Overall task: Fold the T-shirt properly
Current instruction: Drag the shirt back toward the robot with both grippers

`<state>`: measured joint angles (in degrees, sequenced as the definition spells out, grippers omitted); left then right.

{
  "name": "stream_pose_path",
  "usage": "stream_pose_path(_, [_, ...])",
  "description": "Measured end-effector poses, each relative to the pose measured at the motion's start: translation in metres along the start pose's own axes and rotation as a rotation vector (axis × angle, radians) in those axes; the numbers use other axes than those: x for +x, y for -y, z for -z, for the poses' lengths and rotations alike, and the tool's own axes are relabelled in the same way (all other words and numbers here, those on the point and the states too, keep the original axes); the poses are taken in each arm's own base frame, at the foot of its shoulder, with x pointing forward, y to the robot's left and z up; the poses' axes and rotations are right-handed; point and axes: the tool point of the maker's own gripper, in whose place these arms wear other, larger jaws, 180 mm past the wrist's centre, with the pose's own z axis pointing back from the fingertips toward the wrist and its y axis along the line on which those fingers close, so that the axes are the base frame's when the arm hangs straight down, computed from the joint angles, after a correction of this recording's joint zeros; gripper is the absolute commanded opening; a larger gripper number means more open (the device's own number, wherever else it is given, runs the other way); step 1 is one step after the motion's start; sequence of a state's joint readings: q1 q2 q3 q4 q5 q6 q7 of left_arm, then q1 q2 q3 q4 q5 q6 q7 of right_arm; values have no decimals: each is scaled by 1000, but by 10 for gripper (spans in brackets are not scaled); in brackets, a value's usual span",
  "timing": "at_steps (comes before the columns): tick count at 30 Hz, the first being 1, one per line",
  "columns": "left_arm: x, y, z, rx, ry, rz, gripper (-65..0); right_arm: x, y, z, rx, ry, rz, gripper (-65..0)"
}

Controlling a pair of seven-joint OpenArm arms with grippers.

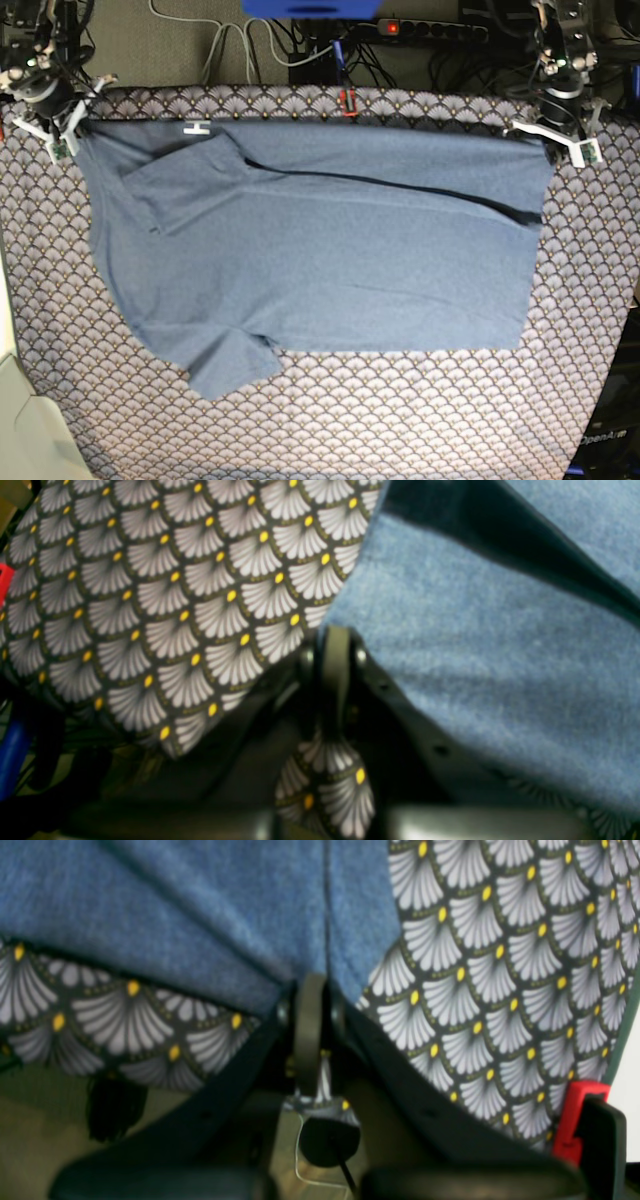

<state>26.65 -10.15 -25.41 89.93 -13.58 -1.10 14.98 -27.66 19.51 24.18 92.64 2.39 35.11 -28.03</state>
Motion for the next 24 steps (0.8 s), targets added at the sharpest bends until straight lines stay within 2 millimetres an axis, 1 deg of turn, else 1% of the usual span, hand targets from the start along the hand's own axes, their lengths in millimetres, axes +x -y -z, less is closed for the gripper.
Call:
stream_pose_path(5, [-2, -1, 0, 2, -5, 0, -633, -5, -2, -4, 35, -9, -13, -650])
stream_pose_path(7, [-2, -1, 0, 2, -5, -1, -599, -6, -2, -4, 32, -6, -1, -650])
stream_pose_path(11, [-1, -4, 0, 16, -4, -1, -505, -8, -2, -4, 33, -18, -4, -650])
stream_pose_path(12, [-1, -4, 0, 17, -3, -1, -489, -9, -2, -4, 33, -23, -4, -633])
stream_pose_path(14, [-1, -4, 0, 16, -3, -1, -471, -10, -2, -3, 34, -36, -2, -579])
stream_pose_path(18, [-3, -5, -1, 17, -7, 1, -465, -10, -1, -2, 32, -49, -26, -432])
stream_pose_path(20, [-8, -6, -3, 18, -17, 4, -465, -9, 1, -3, 25, -50, -24, -377])
stream_pose_path(22, [-10, -6, -4, 19, -22, 2, -464, -9, 3, -3, 20, -48, -22, -353])
stream_pose_path(24, [-10, -7, -4, 23, -24, 2, -464, -9, 3, -3, 18, -48, -21, -352])
